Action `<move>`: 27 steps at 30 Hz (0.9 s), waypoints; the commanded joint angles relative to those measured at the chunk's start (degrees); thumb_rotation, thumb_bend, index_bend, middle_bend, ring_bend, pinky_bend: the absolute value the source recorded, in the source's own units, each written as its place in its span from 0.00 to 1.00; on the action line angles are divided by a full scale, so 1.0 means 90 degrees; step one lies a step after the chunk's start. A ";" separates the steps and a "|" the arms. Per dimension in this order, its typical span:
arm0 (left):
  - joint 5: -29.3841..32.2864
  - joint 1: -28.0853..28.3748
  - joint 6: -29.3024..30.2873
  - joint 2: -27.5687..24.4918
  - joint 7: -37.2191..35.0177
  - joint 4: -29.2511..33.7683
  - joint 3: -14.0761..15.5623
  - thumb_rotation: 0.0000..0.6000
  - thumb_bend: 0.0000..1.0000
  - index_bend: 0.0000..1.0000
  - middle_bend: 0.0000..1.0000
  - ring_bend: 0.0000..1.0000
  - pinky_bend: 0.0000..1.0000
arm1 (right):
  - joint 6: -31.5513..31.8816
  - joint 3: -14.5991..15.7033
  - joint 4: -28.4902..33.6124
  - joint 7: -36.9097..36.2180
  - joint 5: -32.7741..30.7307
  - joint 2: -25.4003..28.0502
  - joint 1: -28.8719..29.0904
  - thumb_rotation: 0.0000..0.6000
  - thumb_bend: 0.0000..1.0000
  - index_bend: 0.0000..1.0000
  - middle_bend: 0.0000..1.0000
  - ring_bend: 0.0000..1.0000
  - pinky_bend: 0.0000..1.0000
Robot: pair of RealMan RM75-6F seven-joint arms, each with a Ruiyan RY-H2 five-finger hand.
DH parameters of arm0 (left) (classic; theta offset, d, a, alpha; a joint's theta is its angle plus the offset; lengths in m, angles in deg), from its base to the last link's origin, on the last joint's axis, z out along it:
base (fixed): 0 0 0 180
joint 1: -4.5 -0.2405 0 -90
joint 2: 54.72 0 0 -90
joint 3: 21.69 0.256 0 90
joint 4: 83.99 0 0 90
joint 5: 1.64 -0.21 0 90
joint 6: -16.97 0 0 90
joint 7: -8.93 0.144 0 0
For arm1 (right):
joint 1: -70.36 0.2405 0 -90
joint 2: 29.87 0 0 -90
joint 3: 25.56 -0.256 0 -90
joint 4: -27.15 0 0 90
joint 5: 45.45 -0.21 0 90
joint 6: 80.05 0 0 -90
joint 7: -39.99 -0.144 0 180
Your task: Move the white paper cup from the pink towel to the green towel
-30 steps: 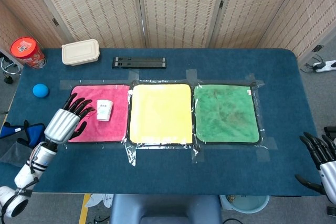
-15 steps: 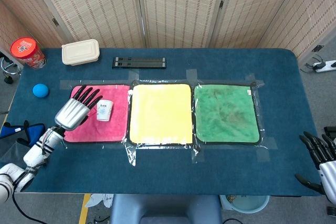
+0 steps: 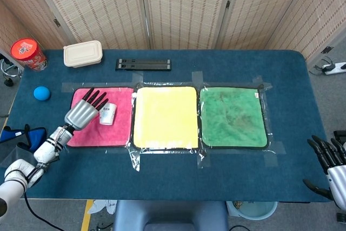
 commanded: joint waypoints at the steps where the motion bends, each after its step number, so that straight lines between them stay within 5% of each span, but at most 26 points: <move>1: 0.0146 0.0110 -0.0172 0.0205 0.0016 -0.0233 -0.0001 1.00 0.34 0.00 0.00 0.00 0.00 | -0.0010 -0.0003 -0.0001 -0.0005 0.0003 -0.0007 0.0006 1.00 0.13 0.06 0.09 0.11 0.00; 13: 0.0225 0.0416 -0.0350 0.0562 0.0124 -0.0469 0.0149 1.00 0.34 0.00 0.00 0.00 0.00 | -0.0044 -0.0023 -0.0064 -0.0079 -0.0042 -0.0013 0.0008 1.00 0.13 0.06 0.09 0.11 0.00; 27: 0.0476 0.0770 -0.0250 0.0699 0.0248 0.0196 -0.0051 1.00 0.34 0.00 0.00 0.00 0.00 | -0.0035 -0.0023 -0.0166 -0.0215 -0.0083 -0.0022 -0.0023 1.00 0.13 0.06 0.09 0.11 0.00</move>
